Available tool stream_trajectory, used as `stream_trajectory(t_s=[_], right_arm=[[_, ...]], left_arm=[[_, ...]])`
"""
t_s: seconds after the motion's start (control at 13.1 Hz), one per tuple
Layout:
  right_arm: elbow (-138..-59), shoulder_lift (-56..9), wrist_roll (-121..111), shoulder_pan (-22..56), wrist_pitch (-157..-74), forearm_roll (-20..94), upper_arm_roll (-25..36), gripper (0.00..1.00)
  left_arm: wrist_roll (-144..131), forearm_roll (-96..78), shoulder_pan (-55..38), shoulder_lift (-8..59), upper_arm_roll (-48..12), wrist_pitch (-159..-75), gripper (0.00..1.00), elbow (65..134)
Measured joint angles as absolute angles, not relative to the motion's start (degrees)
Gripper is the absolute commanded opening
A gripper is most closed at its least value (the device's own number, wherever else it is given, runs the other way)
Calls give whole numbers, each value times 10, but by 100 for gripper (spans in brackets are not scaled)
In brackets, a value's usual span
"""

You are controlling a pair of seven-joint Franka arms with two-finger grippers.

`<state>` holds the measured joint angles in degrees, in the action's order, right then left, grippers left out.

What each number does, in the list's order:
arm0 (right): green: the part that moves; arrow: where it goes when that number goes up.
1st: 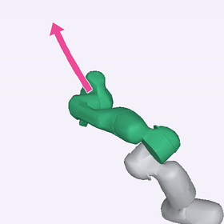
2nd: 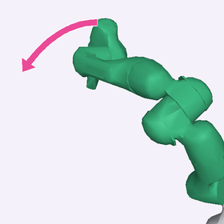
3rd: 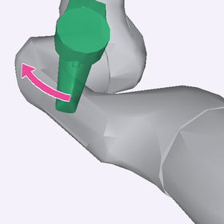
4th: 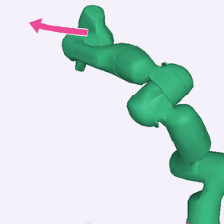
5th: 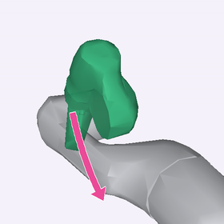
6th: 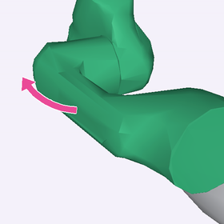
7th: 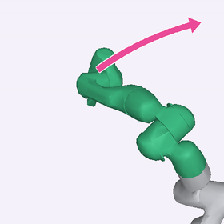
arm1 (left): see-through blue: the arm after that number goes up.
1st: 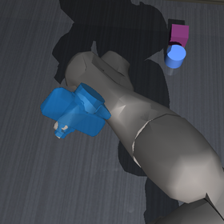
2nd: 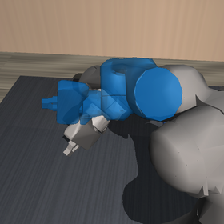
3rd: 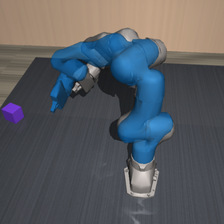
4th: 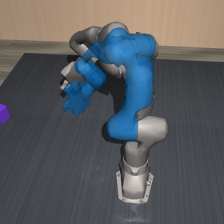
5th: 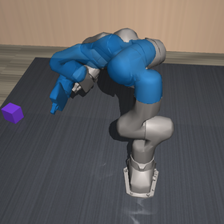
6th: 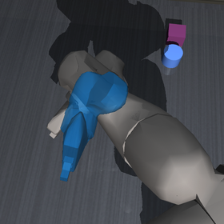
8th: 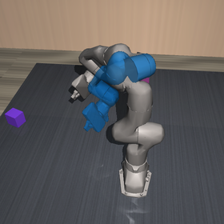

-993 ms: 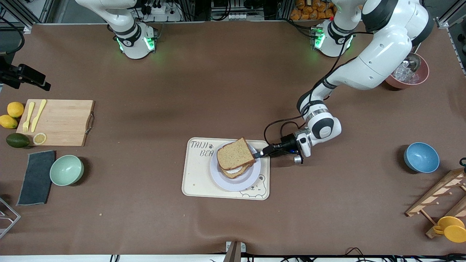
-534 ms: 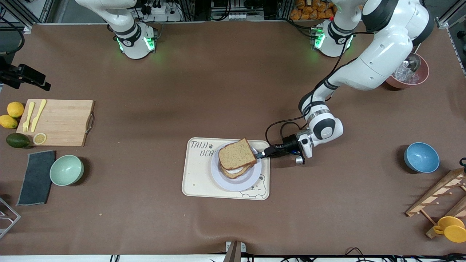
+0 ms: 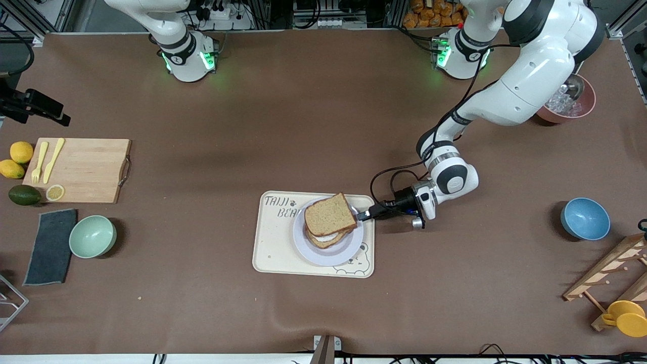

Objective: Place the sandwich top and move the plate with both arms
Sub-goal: 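Open the left gripper and pull it back from the plate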

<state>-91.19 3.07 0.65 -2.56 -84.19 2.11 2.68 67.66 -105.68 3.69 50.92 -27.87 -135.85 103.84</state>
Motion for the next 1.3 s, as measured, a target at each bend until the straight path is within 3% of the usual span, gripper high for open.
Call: stream_trajectory(t_s=[0.61, 1.07, 1.3], right_arm=[[-912, 31, 6, -26, -842, 21, 27, 100], [-912, 31, 6, -26, -842, 21, 27, 100], [-912, 31, 6, -26, -842, 21, 27, 100]], left_arm=[[655, -989, 90, 489, -281, -1349, 30, 1072], [580, -955, 92, 424, -281, -1350, 29, 1092], [437, -803, 94, 372, -261, -1352, 29, 1093]])
